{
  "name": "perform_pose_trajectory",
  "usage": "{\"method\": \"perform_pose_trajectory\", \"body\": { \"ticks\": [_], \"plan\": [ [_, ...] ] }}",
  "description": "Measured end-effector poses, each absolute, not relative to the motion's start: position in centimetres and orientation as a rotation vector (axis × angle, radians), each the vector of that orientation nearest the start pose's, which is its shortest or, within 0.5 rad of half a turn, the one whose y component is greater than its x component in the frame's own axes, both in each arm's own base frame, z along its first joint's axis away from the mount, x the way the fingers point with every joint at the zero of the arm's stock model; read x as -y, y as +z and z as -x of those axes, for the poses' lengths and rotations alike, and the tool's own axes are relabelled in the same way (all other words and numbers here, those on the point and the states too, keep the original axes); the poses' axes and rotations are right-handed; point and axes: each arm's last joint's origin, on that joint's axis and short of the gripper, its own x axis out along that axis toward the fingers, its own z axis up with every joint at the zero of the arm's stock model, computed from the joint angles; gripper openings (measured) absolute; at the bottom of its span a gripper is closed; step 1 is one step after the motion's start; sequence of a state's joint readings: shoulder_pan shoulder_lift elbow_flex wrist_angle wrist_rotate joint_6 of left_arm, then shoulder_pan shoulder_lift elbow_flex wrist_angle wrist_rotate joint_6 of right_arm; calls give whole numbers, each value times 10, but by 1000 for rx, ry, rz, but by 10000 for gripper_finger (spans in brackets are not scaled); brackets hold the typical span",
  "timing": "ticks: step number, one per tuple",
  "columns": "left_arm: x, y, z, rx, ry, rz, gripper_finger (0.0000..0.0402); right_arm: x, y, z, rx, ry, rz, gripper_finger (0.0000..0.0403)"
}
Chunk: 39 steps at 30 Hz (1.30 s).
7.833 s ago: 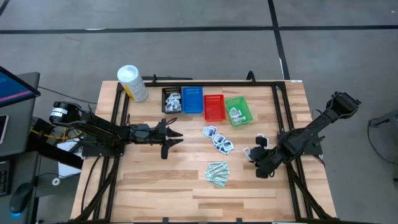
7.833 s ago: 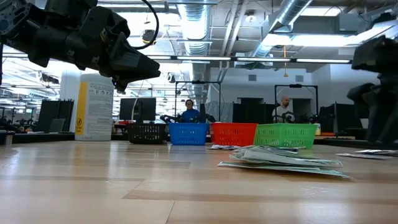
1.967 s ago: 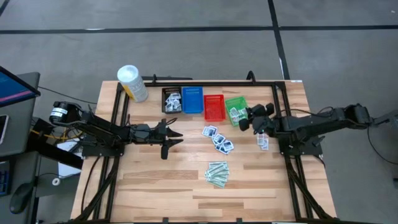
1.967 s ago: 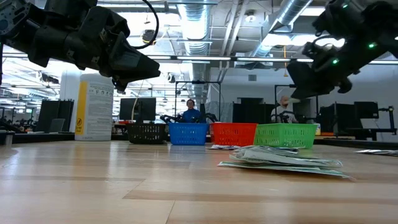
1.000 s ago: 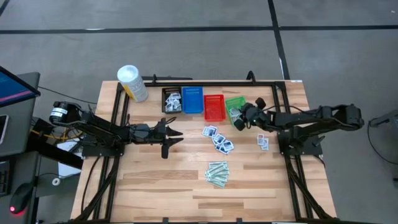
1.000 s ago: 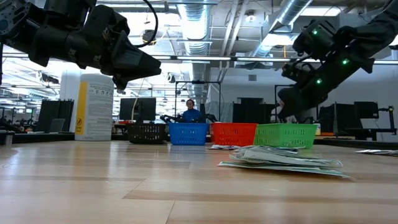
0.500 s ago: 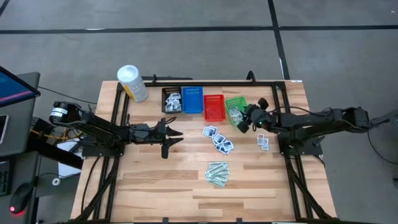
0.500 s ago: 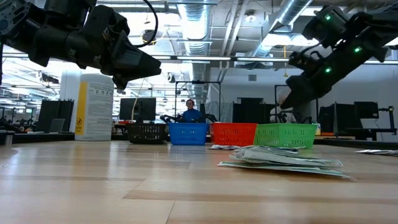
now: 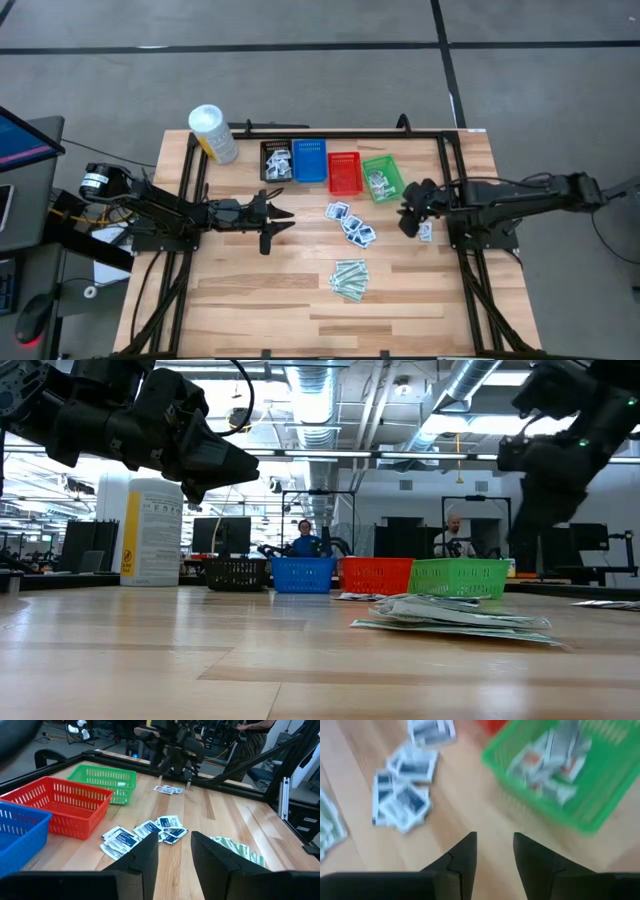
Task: Pick & Place First Aid Supplies
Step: Put the orange pad into the green bin
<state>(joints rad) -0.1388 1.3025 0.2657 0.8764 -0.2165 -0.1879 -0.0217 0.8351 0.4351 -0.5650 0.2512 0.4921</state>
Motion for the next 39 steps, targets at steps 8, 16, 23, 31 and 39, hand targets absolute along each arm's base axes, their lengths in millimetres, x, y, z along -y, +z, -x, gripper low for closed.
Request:
{"method": "perform_pose_trajectory", "body": {
  "ticks": [8,16,23,31,39],
  "plan": [
    [24,162,-220,-150,92,159,116,-2,170,-130,-1055,-538,-479,121],
    [24,162,-220,-150,92,159,116,-14,164,-123,-1073,-585,-511,120],
    [24,162,-220,-150,92,159,116,-16,158,-119,-1070,-642,-563,120],
    [25,163,-220,-146,91,160,116,-14,156,-117,-1047,-687,-541,120],
    [25,163,-220,-146,91,160,116,-14,156,-117,-1066,-644,-479,120]
  ]
}}
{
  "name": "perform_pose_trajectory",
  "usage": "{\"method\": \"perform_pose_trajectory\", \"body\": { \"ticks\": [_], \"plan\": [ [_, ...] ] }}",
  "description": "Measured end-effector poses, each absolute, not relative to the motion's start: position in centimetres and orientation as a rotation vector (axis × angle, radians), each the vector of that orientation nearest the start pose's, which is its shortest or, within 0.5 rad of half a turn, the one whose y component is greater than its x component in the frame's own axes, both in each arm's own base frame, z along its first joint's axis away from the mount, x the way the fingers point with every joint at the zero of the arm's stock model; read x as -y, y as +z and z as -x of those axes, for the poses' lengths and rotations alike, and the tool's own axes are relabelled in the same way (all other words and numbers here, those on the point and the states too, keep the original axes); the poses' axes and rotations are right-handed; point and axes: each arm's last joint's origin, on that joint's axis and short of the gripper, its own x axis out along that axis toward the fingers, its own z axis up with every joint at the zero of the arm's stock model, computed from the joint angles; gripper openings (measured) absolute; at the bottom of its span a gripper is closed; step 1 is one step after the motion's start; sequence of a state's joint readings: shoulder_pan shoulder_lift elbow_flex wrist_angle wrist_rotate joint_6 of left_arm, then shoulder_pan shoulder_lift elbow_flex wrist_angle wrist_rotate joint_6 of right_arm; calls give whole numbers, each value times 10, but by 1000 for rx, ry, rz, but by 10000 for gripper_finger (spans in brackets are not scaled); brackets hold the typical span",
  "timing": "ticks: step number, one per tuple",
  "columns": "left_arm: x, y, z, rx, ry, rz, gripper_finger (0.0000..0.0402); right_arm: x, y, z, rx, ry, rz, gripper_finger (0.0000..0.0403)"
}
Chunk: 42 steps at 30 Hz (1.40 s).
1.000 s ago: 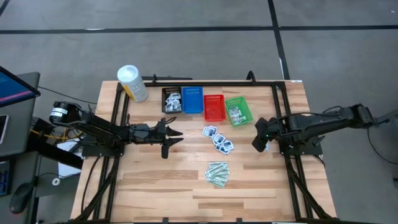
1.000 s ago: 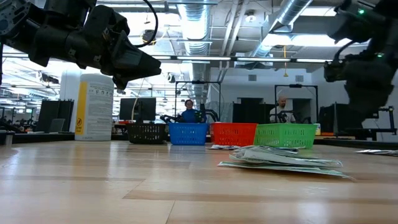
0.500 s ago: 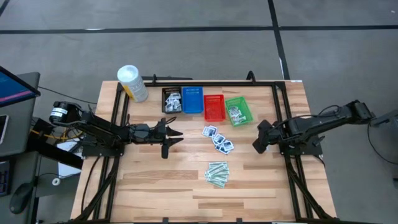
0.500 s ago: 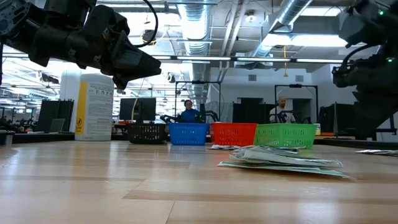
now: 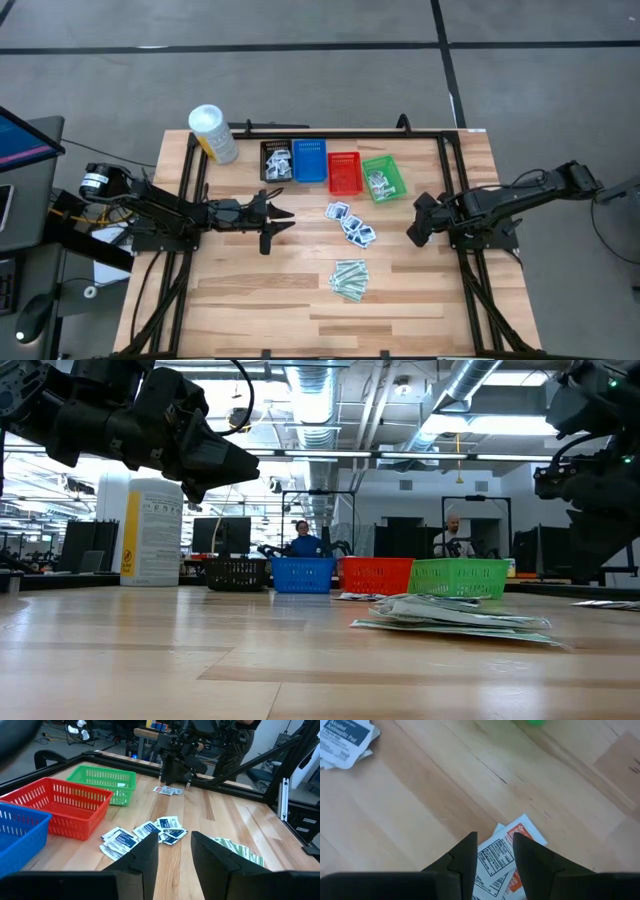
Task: Pick & Place First Aid Supplies
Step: Put the orange pad into the green bin
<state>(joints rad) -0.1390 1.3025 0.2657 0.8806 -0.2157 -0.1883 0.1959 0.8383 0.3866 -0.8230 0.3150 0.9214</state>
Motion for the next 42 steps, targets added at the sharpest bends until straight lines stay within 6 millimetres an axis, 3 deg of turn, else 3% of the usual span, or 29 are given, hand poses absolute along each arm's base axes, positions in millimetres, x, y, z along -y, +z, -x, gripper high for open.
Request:
{"method": "perform_pose_trajectory", "body": {
  "ticks": [10,28,42],
  "plan": [
    [26,163,-220,-152,42,113,116,-15,155,-117,-1081,-630,-494,120],
    [28,163,-220,-156,-44,0,116,-14,151,-113,-1098,-784,-629,120],
    [22,165,-221,-136,-16,-40,116,-17,131,-132,-1175,-835,-567,120]
  ]
}}
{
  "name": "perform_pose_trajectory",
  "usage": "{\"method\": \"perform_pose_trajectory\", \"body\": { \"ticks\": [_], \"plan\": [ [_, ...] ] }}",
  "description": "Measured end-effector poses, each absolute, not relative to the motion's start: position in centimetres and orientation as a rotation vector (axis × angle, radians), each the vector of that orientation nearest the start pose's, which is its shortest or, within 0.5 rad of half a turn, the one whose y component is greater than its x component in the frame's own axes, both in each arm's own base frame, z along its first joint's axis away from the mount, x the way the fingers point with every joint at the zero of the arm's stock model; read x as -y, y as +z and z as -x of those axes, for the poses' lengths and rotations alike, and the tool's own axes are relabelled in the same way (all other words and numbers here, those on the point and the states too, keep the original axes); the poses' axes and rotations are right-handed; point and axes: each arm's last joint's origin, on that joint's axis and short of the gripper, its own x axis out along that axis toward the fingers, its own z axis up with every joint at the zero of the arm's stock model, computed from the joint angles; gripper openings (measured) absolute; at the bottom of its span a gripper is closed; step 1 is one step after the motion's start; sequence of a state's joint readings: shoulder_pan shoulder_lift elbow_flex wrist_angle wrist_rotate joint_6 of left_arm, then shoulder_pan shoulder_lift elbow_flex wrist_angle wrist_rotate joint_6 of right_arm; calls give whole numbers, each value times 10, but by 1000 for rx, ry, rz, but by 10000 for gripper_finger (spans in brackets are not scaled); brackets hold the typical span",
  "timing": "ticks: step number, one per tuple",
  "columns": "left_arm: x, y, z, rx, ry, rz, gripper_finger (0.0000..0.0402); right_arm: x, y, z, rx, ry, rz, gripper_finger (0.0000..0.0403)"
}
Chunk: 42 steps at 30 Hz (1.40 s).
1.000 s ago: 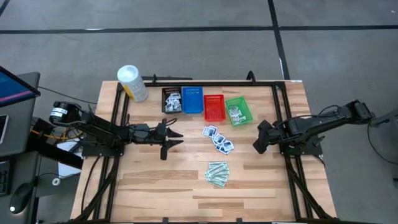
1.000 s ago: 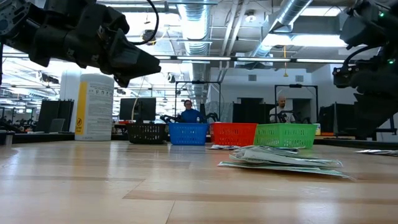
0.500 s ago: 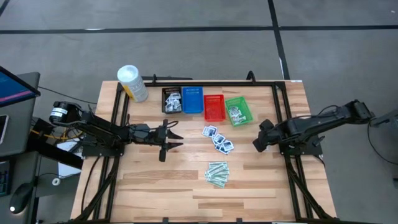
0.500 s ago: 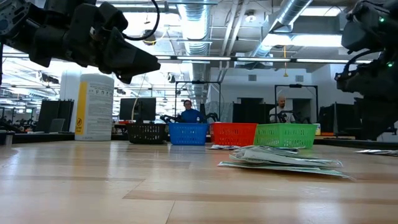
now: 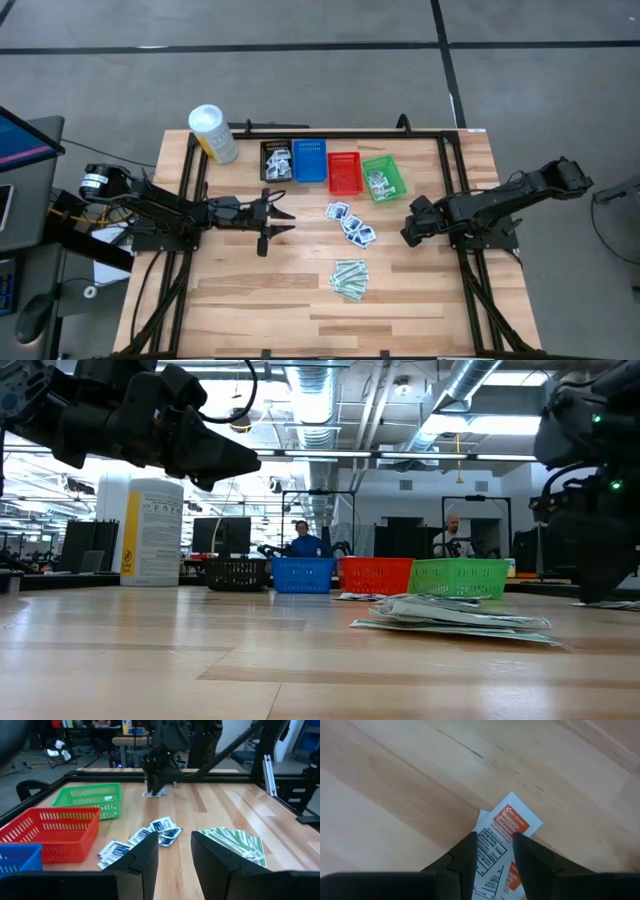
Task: Pick & Place First Aid Supplies
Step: Put the orange pad into the green bin
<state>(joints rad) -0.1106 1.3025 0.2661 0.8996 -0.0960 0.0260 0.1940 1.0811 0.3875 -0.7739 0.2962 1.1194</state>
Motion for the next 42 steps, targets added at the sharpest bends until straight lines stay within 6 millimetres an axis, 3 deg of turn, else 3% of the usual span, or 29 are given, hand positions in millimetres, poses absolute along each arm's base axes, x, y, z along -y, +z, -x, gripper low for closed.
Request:
{"method": "perform_pose_trajectory", "body": {
  "ticks": [17,38,42],
  "plan": [
    [21,165,-221,-136,-14,-36,116,-19,115,-140,-1242,-884,-509,174],
    [21,165,-221,-136,-14,-36,116,-20,116,-141,-1247,-843,-551,11],
    [21,165,-221,-136,-14,-36,116,-21,123,-144,-1278,-826,-536,4]
  ]
}}
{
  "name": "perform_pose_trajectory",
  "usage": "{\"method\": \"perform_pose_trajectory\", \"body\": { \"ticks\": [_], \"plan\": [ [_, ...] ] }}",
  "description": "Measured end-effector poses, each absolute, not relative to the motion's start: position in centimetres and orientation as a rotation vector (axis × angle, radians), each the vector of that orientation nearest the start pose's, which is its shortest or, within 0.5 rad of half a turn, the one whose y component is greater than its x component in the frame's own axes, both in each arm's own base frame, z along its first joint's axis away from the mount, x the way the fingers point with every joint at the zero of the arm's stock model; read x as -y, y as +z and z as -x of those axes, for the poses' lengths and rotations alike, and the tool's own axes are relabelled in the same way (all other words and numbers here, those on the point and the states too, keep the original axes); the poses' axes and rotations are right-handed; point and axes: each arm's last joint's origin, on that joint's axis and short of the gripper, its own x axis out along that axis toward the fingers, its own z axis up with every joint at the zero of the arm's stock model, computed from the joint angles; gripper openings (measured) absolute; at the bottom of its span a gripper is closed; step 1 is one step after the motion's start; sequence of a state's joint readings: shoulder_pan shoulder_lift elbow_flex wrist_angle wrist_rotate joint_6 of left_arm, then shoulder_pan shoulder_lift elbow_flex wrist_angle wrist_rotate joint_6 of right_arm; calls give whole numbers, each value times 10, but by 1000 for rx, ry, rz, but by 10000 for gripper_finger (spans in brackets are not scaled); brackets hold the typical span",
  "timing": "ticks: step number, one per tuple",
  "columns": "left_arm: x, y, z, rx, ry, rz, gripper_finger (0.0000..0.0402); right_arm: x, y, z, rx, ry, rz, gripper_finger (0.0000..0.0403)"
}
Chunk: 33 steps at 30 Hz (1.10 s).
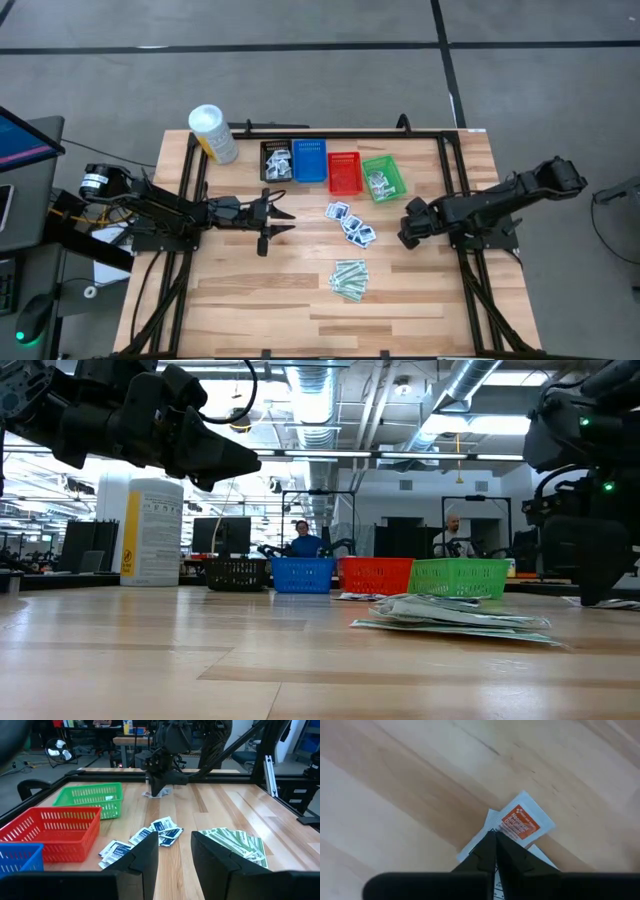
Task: Pick & Place First Aid Supplies
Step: Put the orange pad into the green bin
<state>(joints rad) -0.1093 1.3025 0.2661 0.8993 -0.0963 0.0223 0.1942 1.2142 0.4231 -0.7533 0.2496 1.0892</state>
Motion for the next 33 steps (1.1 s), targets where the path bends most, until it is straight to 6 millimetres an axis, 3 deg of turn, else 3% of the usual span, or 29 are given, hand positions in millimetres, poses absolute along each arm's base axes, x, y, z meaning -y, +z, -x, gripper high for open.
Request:
{"method": "perform_pose_trajectory", "body": {
  "ticks": [4,12,17,26,33],
  "plan": [
    [21,165,-221,-137,-15,-36,116,-22,139,-148,-1329,-834,-487,1],
    [21,165,-221,-137,-15,-38,116,-23,176,-170,-1227,-823,-407,1],
    [21,165,-221,-137,-14,-39,116,-24,189,-177,-1188,-813,-381,2],
    [21,164,-221,-137,-15,-40,116,-24,181,-171,-1275,-752,-330,45],
    [21,164,-221,-137,-15,-40,116,-25,159,-161,-1342,-704,-381,73]
  ]
}}
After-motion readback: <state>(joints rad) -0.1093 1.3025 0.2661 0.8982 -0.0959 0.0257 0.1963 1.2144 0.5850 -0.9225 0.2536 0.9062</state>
